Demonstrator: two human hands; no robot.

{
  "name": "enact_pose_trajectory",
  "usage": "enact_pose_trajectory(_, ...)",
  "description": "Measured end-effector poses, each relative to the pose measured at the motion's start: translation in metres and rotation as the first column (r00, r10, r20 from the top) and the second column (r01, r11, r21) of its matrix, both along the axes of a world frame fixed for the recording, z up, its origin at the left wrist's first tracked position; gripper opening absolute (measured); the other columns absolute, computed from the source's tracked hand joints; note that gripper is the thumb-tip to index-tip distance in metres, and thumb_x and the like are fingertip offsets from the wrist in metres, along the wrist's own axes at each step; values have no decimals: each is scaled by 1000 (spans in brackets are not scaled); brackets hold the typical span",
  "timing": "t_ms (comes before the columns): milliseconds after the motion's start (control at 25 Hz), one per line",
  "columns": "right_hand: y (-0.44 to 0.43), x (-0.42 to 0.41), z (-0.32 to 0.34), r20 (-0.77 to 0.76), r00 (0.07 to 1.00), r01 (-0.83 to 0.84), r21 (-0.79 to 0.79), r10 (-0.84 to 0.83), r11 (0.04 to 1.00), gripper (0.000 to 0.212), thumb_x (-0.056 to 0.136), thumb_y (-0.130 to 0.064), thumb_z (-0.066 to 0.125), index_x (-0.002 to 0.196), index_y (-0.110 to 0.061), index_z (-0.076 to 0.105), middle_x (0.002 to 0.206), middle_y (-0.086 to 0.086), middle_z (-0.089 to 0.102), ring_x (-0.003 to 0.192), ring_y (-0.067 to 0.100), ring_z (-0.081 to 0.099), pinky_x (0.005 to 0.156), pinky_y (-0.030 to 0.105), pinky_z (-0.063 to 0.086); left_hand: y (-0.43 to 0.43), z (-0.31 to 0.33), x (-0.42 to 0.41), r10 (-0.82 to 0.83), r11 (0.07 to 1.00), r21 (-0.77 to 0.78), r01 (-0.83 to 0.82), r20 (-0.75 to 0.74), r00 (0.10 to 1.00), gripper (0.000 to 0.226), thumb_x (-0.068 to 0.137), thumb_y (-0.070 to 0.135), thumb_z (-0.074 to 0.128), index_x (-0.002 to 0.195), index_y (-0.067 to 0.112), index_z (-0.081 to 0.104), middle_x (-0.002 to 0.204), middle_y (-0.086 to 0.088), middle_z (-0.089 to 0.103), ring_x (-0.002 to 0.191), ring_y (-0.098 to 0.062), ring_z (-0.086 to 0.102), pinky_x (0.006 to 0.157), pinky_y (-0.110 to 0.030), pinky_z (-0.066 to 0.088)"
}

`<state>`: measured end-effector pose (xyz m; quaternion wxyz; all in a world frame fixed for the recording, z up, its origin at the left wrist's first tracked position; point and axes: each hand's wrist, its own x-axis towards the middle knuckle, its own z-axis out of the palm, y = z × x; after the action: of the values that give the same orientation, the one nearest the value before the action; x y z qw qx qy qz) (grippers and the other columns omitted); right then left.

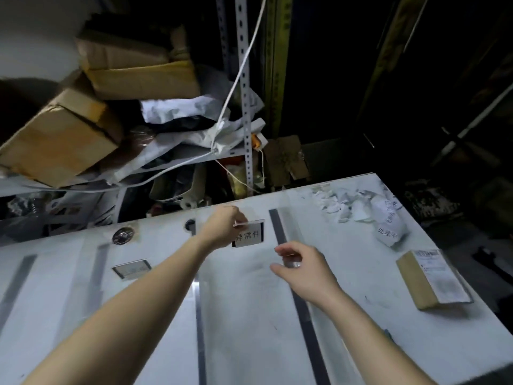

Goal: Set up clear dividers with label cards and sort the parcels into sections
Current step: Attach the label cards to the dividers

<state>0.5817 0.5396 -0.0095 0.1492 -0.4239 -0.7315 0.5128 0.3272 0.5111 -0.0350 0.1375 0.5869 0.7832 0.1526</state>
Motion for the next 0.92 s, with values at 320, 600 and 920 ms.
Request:
enact_pose_trajectory(320,18,-10,-13,2,996,-95,-29,95,995,25,83,-28,81,105,-32,71,104,-17,70,99,-1,64,84,23,56,26,-59,-3,127,966,-216,-140,-71,989,18,93,16,69,106,12,79,106,-4,73,102,-25,65,70,-31,46)
enact_pose_trajectory(600,9,-19,-19,61,990,-124,5,123,992,25,82,-27,81,104,-35,70,105,-18,70,100,0,64,87,29,57,11,-56,-5,110,971,-211,-114,-31,993,36,92,24,74,126,11,69,120,-6,69,112,-26,63,89,-38,53)
enact_pose_trajectory(920,-71,-86,18,180,931,-351,209,316,913,33,84,-30,79,116,-32,68,114,-18,67,107,1,61,92,27,52,-192,76,-40,172,980,-66,-187,-193,966,51,94,45,67,140,22,62,131,4,64,119,-23,61,94,-37,50)
